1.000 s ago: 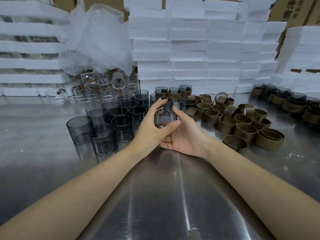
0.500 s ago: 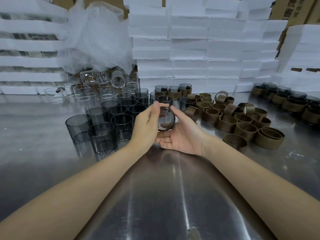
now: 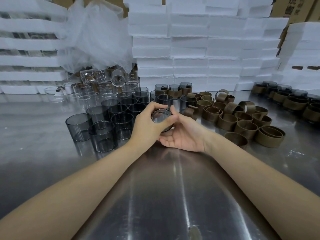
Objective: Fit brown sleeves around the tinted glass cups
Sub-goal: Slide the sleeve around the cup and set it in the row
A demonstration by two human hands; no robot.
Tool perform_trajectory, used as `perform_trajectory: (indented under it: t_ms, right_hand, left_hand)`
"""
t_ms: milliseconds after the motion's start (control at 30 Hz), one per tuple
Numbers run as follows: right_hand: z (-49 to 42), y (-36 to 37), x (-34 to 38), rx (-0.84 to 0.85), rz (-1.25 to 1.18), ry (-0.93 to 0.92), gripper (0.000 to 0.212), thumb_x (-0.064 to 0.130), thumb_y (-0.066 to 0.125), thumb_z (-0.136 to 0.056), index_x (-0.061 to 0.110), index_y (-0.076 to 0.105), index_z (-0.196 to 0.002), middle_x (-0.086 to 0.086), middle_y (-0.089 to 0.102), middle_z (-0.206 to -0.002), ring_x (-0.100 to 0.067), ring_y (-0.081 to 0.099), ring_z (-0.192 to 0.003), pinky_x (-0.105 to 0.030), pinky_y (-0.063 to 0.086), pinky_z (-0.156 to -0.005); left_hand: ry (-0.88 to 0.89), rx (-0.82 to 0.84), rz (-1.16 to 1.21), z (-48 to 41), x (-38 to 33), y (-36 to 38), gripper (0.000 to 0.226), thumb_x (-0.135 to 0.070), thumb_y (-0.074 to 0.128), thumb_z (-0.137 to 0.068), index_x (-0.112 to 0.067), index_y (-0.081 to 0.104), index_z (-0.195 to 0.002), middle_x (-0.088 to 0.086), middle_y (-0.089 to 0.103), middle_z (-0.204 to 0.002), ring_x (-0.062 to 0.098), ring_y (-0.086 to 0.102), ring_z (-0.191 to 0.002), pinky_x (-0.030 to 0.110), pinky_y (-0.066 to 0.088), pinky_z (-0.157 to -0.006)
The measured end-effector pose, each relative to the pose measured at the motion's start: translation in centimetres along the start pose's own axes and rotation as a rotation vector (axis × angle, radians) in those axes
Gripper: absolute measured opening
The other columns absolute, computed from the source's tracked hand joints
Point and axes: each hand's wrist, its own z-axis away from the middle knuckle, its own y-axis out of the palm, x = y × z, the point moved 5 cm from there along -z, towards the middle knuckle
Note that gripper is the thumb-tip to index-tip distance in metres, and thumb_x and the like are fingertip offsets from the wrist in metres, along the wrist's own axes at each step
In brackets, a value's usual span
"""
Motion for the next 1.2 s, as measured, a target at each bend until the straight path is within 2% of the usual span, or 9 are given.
perform_trajectory:
  t_ms: [100, 200, 367, 433, 500, 633, 800, 967, 1200]
  right_hand:
    - [0.0, -0.2, -0.1, 0.017, -0.012, 0.007, 0.060, 0.056, 0.064, -0.082, 0.009, 0.056, -0.119, -0.021, 0.069, -0.098, -0.035, 0.069, -0.097, -0.036, 0.058, -0.077]
    - [-0.1, -0.3, -0.1, 0.003, 0.004, 0.007, 0.055, 0.056, 0.064, -0.084, 0.008, 0.064, -0.110, -0.022, 0.069, -0.104, -0.035, 0.068, -0.101, -0.036, 0.058, -0.080]
    - [0.4, -0.1, 0.2, 0.000, 0.002, -0.007, 0.055, 0.052, 0.072, -0.076, 0.005, 0.067, -0.105, -0.028, 0.066, -0.114, -0.039, 0.065, -0.108, -0.037, 0.058, -0.079]
    - [0.5, 0.0, 0.2, -0.002, -0.015, 0.000, 0.065, 0.056, 0.067, -0.079, 0.005, 0.060, -0.119, -0.029, 0.064, -0.118, -0.039, 0.063, -0.111, -0.038, 0.058, -0.082]
    - [0.6, -0.1, 0.2, -0.007, -0.052, 0.010, 0.073, 0.061, 0.060, -0.082, 0.004, 0.053, -0.129, -0.026, 0.066, -0.114, -0.035, 0.066, -0.107, -0.039, 0.058, -0.083]
    - [1.0, -0.1, 0.4, -0.007, -0.100, 0.014, 0.071, 0.063, 0.058, -0.084, 0.005, 0.057, -0.126, -0.020, 0.068, -0.112, -0.031, 0.068, -0.102, -0.041, 0.057, -0.085]
    - [0.9, 0.2, 0.2, -0.020, -0.085, 0.029, 0.077, 0.064, 0.057, -0.084, 0.001, 0.052, -0.129, -0.027, 0.065, -0.115, -0.035, 0.067, -0.106, -0.040, 0.057, -0.084]
    - [0.9, 0.0, 0.3, -0.056, -0.082, 0.023, 0.083, 0.062, 0.056, -0.084, -0.002, 0.045, -0.136, -0.029, 0.065, -0.114, -0.035, 0.068, -0.103, -0.038, 0.059, -0.078]
    - [0.8, -0.1, 0.4, -0.026, -0.060, 0.012, 0.081, 0.062, 0.057, -0.083, 0.004, 0.047, -0.137, -0.028, 0.064, -0.117, -0.035, 0.066, -0.108, -0.035, 0.059, -0.076]
  left_hand:
    - [0.033, -0.021, 0.028, 0.0, -0.4, 0.2, 0.017, -0.037, 0.072, -0.086, -0.025, 0.068, -0.098, -0.019, 0.070, -0.093, -0.004, 0.064, -0.090, 0.016, 0.050, -0.081]
    - [0.049, -0.013, 0.047, 0.0, -0.7, 0.2, 0.009, -0.032, 0.058, -0.097, -0.029, 0.066, -0.094, -0.023, 0.068, -0.085, -0.005, 0.062, -0.084, 0.018, 0.047, -0.080]
    - [0.036, 0.045, 0.160, 0.6, -0.7, 0.5, 0.042, -0.042, 0.028, -0.101, -0.023, 0.059, -0.122, -0.014, 0.062, -0.122, 0.006, 0.056, -0.121, 0.033, 0.041, -0.108]
    - [-0.019, 0.083, 0.219, 0.5, -0.4, 0.7, 0.051, -0.054, 0.038, -0.090, -0.032, 0.043, -0.135, -0.018, 0.053, -0.133, 0.004, 0.050, -0.127, 0.037, 0.039, -0.112]
    - [-0.009, 0.141, 0.162, 0.3, -0.3, 1.1, 0.066, -0.047, 0.062, -0.081, -0.035, 0.034, -0.140, -0.021, 0.048, -0.137, -0.003, 0.047, -0.128, 0.027, 0.040, -0.109]
    - [0.013, 0.124, 0.092, 0.0, 0.2, 1.4, 0.073, -0.022, 0.085, -0.072, -0.031, 0.048, -0.135, -0.021, 0.058, -0.125, -0.007, 0.056, -0.115, 0.010, 0.044, -0.094]
    - [0.072, 0.084, 0.080, -0.2, -0.1, 0.7, 0.060, -0.020, 0.083, -0.076, -0.026, 0.058, -0.130, -0.020, 0.064, -0.119, -0.009, 0.057, -0.112, 0.005, 0.042, -0.090]
    - [0.044, 0.094, 0.109, -0.3, -0.3, 0.6, 0.051, -0.016, 0.076, -0.084, -0.020, 0.059, -0.132, -0.018, 0.068, -0.113, -0.003, 0.063, -0.108, 0.016, 0.048, -0.095]
    - [0.042, 0.050, 0.124, 0.0, -0.6, 0.3, 0.039, -0.024, 0.063, -0.093, -0.021, 0.061, -0.132, -0.015, 0.069, -0.114, -0.001, 0.064, -0.104, 0.018, 0.046, -0.096]
